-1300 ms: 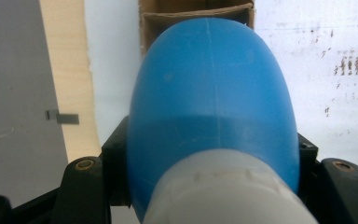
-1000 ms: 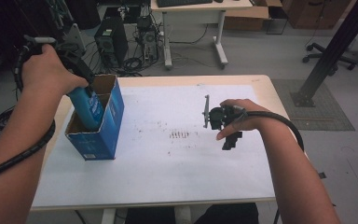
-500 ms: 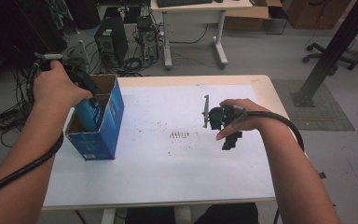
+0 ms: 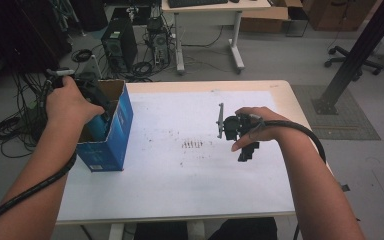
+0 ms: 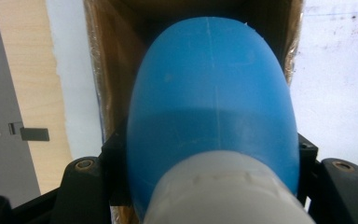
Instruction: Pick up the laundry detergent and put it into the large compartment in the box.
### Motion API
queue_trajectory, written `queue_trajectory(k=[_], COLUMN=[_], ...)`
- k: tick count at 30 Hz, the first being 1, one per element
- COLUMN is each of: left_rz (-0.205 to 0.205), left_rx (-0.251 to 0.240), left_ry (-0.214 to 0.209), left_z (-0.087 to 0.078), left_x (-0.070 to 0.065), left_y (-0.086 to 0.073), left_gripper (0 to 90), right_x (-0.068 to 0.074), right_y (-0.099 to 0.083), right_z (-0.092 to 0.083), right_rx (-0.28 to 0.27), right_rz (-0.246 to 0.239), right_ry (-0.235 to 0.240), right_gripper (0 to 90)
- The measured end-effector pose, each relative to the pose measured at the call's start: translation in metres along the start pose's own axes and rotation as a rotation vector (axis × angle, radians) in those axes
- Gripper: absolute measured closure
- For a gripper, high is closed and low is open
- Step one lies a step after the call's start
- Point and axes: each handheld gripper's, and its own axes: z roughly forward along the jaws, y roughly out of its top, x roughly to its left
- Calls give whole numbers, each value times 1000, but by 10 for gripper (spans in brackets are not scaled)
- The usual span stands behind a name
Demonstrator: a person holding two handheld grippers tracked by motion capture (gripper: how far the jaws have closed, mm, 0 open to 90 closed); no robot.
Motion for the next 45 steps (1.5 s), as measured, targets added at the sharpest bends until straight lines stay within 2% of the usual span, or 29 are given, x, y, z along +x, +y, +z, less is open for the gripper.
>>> queue_trajectory(k=[13,32,45], left_rz=[3,2,10], left_rx=[5,21,14], left_ry=[23,11,7], left_z=[20,42,44], left_x=[2,2,3], left_y=[1,1,0], left_gripper=[383,383,381], right_x=[0,1,2], right_y=[1,-4,-4], right_z=[2,5,6], right_rx=[-4,-4,-7], right_rz=[-6,4,2], right_ry=[1,8,8], right_gripper=[58,58,58])
